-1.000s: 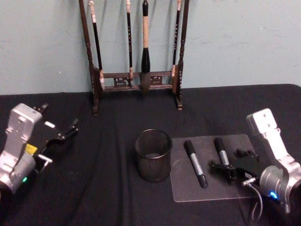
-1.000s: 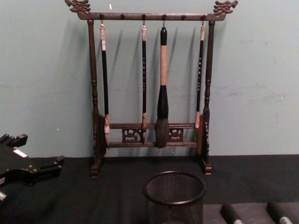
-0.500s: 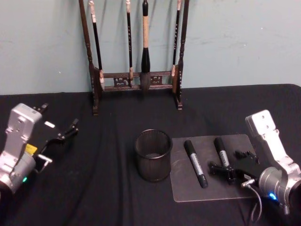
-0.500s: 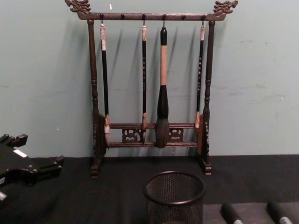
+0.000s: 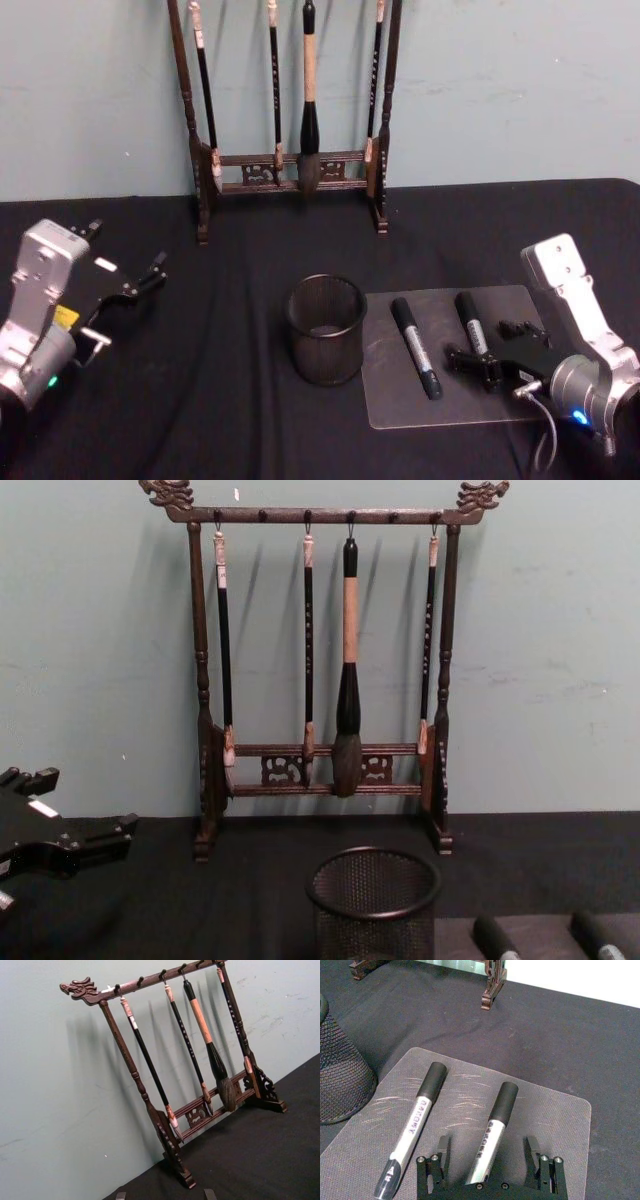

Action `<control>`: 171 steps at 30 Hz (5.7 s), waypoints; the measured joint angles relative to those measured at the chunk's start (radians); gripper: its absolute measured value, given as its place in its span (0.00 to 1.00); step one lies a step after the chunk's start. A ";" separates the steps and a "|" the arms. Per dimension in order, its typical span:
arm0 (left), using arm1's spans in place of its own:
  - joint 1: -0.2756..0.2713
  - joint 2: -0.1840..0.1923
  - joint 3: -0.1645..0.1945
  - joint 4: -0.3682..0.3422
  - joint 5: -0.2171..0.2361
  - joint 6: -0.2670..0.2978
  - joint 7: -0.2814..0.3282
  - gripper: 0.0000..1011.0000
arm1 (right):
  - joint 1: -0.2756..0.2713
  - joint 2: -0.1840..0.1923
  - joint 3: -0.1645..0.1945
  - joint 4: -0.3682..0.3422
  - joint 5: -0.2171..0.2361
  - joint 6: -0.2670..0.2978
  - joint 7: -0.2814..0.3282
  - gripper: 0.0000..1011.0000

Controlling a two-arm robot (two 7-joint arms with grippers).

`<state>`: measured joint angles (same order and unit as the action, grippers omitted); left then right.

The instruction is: Pick up the water-based marker from the table and place it into the pen holder.

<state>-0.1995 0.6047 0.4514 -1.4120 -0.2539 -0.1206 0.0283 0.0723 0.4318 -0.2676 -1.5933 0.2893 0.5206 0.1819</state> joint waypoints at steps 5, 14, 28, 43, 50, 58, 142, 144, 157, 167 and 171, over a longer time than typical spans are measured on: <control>0.000 0.000 0.000 0.000 0.000 0.000 0.000 1.00 | 0.000 0.001 -0.001 -0.001 0.002 -0.001 -0.001 0.77; 0.000 0.000 0.000 0.000 0.000 0.000 0.000 1.00 | 0.000 0.001 -0.001 -0.002 0.003 -0.002 -0.002 0.50; 0.000 0.000 0.000 0.000 0.000 0.000 0.000 1.00 | 0.000 0.001 -0.001 -0.002 0.004 -0.002 -0.002 0.19; 0.000 0.000 0.000 0.000 0.000 0.000 0.000 1.00 | -0.010 -0.016 0.032 -0.001 0.005 -0.087 0.038 0.19; 0.000 0.000 0.000 0.000 0.000 0.000 0.000 1.00 | -0.018 -0.031 0.065 -0.001 0.010 -0.279 0.084 0.19; 0.000 0.000 0.000 0.000 0.000 0.000 0.000 1.00 | -0.006 -0.044 0.087 0.020 0.033 -0.488 0.146 0.19; 0.000 0.000 0.000 0.000 0.000 0.000 0.000 1.00 | 0.333 -0.135 -0.256 0.422 0.219 -0.694 0.505 0.19; 0.000 0.000 0.000 0.000 0.000 0.000 0.000 1.00 | 0.332 -0.136 -0.257 0.424 0.218 -0.694 0.504 0.19; 0.000 0.000 0.000 0.000 0.000 0.000 0.000 1.00 | 0.323 -0.142 -0.263 0.435 0.191 -0.692 0.474 0.19; 0.000 0.000 0.000 0.000 0.000 0.000 0.000 1.00 | 0.323 -0.141 -0.263 0.434 0.190 -0.692 0.474 0.19; 0.000 0.000 0.000 0.000 0.000 0.000 0.000 1.00 | 0.323 -0.141 -0.263 0.434 0.191 -0.692 0.476 0.21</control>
<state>-0.1996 0.6047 0.4514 -1.4120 -0.2539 -0.1205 0.0283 0.3954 0.2907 -0.5304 -1.1595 0.4807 -0.1716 0.6575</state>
